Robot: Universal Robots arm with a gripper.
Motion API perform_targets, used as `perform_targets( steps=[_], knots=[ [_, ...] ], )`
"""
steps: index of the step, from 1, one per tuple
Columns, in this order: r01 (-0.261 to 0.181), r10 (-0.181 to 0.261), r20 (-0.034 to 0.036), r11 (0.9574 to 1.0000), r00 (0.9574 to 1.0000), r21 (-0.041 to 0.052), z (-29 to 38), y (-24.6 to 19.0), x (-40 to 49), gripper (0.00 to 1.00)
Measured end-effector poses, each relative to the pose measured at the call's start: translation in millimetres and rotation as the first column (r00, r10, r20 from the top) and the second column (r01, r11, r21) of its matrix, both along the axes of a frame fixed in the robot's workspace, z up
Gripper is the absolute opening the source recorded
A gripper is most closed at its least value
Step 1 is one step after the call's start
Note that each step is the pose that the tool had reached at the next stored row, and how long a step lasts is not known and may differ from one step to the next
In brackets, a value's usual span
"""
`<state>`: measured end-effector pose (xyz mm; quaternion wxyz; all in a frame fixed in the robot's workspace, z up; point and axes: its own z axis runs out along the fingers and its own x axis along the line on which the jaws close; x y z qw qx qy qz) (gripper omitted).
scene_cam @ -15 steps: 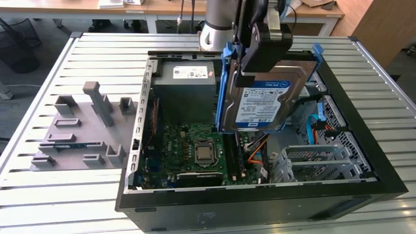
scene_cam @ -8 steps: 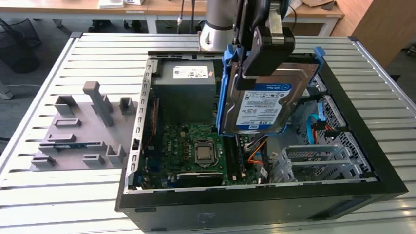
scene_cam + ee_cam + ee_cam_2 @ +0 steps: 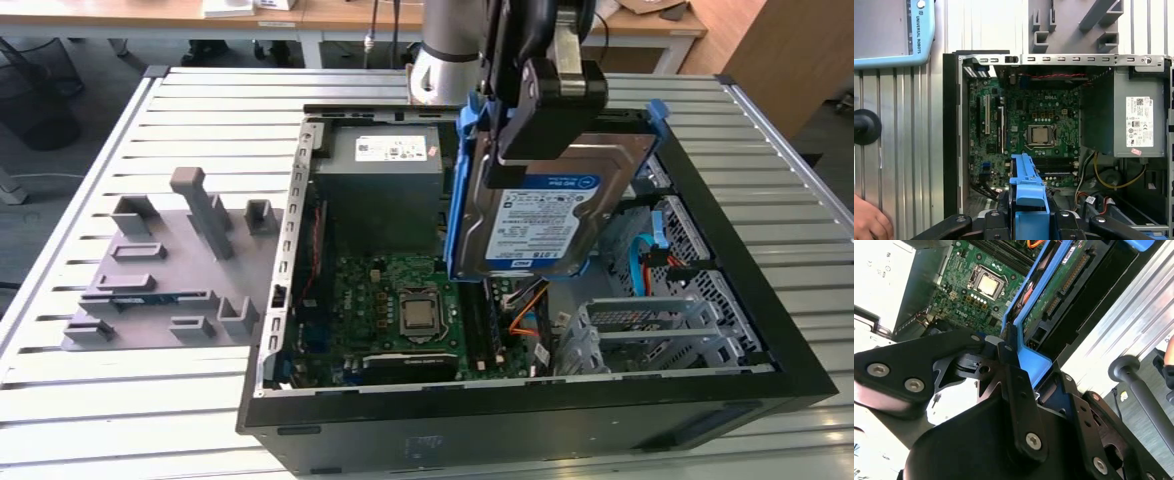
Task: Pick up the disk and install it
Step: 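Insert the disk into the insertion slot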
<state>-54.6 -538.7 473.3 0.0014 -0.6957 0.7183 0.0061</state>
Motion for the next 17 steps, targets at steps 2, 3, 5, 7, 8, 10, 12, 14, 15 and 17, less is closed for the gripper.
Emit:
perform_targets(
  steps=[2,3,5,7,8,10,12,14,15,17],
  knots=[
    [0.000,0.000,0.0001,1.0000,1.0000,0.0001,-0.5,-2.5,0.0,0.36],
    [0.000,0.000,0.0000,1.0000,1.0000,0.0001,-0.7,-3.9,0.0,0.36],
    [0.000,0.000,0.0001,1.0000,1.0000,0.0002,-1.0,-6.5,0.6,0.36],
    [0.000,0.000,0.0000,1.0000,1.0000,0.0001,-1.3,-9.0,2.0,0.36],
    [0.000,0.000,0.0000,1.0000,1.0000,0.0001,-1.4,-10.2,3.1,0.36],
    [0.000,0.000,0.0000,1.0000,1.0000,0.0001,-1.7,-12.2,6.0,0.36],
    [0.000,0.000,0.0000,1.0000,1.0000,0.0001,-2.0,-13.9,9.1,0.36],
    [0.000,0.000,0.0000,1.0000,1.0000,0.0000,-2.3,-15.2,12.2,0.36],
    [0.000,0.000,0.0000,1.0000,1.0000,0.0001,-2.5,-15.8,13.9,0.36],
    [0.000,0.000,0.0001,1.0000,1.0000,0.0003,-3.0,-16.6,16.9,0.36]
  ],
)
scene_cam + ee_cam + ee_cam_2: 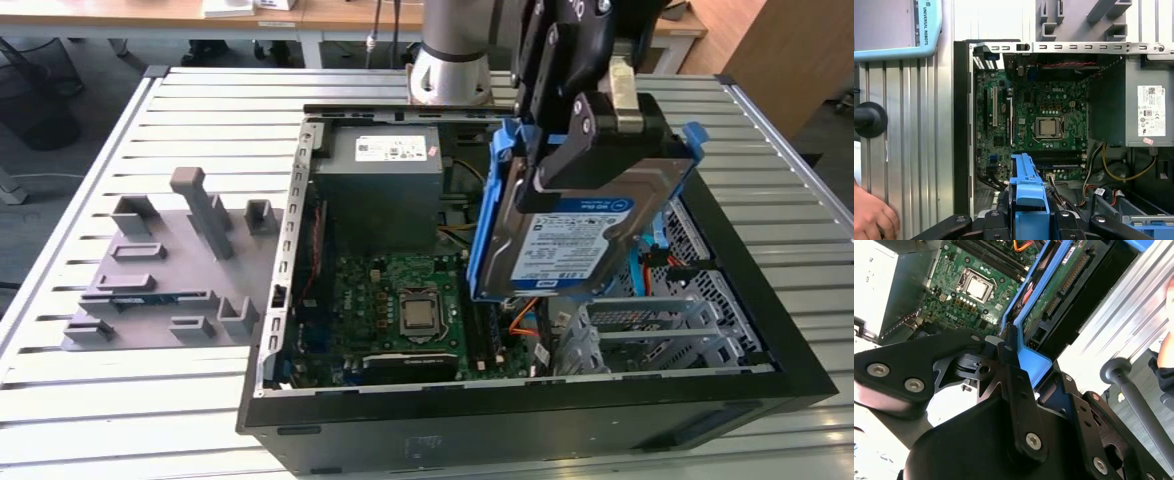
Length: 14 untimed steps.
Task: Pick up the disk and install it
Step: 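Insert the disk into the insertion slot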
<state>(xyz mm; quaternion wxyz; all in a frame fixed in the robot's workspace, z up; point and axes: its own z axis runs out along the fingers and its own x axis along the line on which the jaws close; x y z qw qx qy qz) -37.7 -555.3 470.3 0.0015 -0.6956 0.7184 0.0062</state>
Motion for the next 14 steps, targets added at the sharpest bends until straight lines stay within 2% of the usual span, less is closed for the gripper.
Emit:
perform_targets(
  steps=[5,10,14],
  knots=[
    [0.000,0.000,0.0000,1.0000,1.0000,-0.0001,-0.7,-0.5,8.2,0.36],
    [0.000,0.000,-0.0001,1.0000,1.0000,-0.0003,-0.9,-0.7,9.9,0.36],
    [0.000,0.000,0.0000,1.0000,1.0000,-0.0002,-1.4,-3.1,12.0,0.36]
  ],
)
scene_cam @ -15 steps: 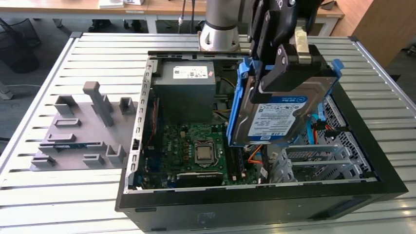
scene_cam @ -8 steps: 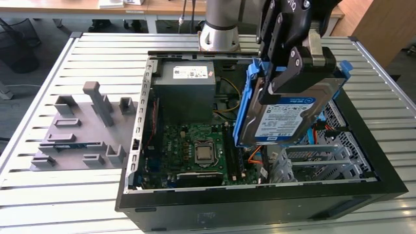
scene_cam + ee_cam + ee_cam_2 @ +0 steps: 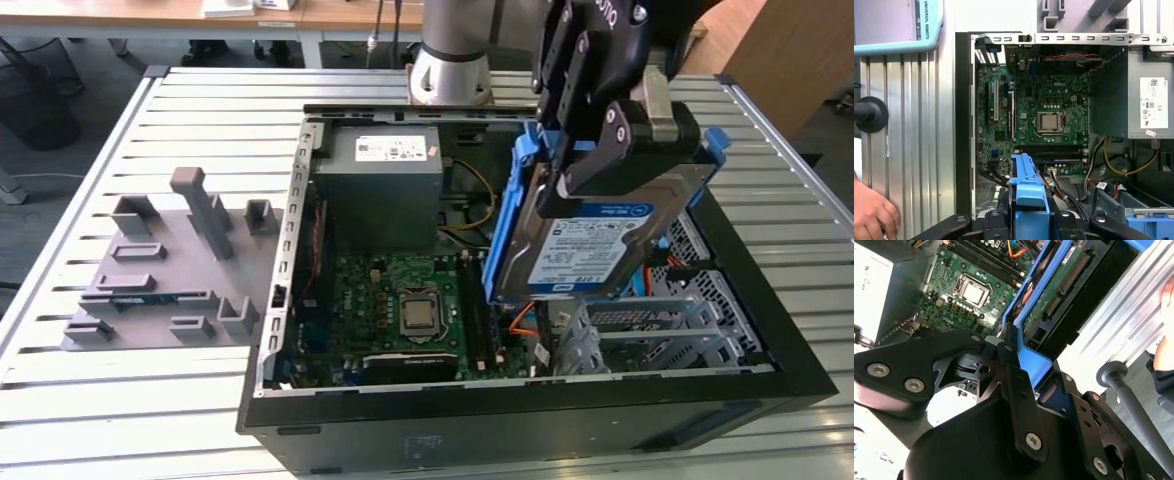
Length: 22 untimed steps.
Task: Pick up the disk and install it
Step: 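Insert the disk into the insertion slot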
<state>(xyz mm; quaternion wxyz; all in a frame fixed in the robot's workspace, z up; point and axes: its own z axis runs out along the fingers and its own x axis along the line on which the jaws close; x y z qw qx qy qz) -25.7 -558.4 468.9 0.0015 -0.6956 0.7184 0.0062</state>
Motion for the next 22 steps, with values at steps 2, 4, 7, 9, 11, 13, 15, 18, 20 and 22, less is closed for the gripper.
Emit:
perform_targets(
  steps=[2,4,7,9,11,13,15,18,20,22],
  knots=[
    [0.000,0.000,0.0000,1.0000,1.0000,0.0000,-0.2,-1.1,1.9,0.36],
    [0.000,0.000,0.0000,1.0000,1.0000,-0.0001,-0.4,-2.2,4.0,0.36],
    [0.000,0.000,0.0000,1.0000,1.0000,0.0000,-1.0,-3.7,7.4,0.36],
    [0.000,0.000,0.0000,1.0000,1.0000,0.0000,-1.3,-4.8,9.5,0.36],
    [0.000,0.000,0.0000,1.0000,1.0000,0.0000,-1.8,-5.5,11.8,0.36],
    [0.000,0.000,0.0000,1.0000,1.0000,-0.0002,-2.2,-5.7,14.1,0.36],
    [0.000,0.000,-0.0001,1.0000,1.0000,-0.0002,-2.4,-5.7,14.5,0.36],
    [0.000,0.000,0.0000,1.0000,1.0000,0.0000,-2.5,-5.8,14.5,0.36],
    [0.000,0.000,0.0000,1.0000,1.0000,0.0000,-2.5,-5.8,14.6,0.36],
    [0.000,0.000,0.0000,1.0000,1.0000,0.0000,-2.5,-5.8,14.6,0.36]
  ],
)
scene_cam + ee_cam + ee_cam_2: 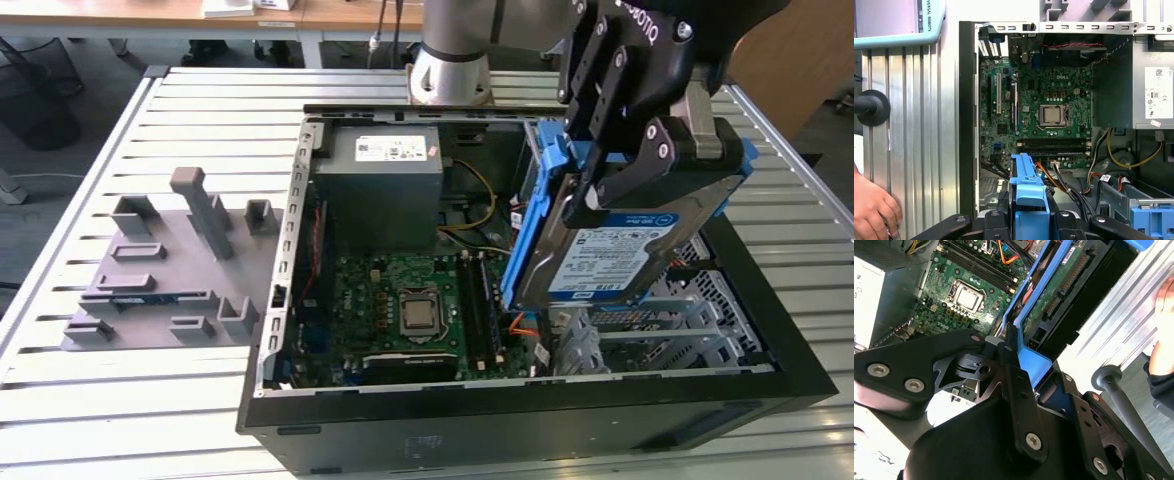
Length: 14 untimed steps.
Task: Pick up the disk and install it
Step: 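Insert the disk into the insertion slot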
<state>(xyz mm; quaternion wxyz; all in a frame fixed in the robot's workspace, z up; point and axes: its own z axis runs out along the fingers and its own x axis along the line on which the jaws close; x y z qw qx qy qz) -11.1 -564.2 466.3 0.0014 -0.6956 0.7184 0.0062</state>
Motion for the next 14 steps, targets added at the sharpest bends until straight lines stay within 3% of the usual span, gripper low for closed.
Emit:
perform_targets(
  steps=[5,14],
  knots=[
    [0.000,0.000,0.0000,1.0000,1.0000,0.0000,-0.9,0.0,3.1,0.36],
    [0.000,0.000,0.0000,1.0000,1.0000,0.0000,-4.4,-0.3,20.3,0.36]
  ],
)
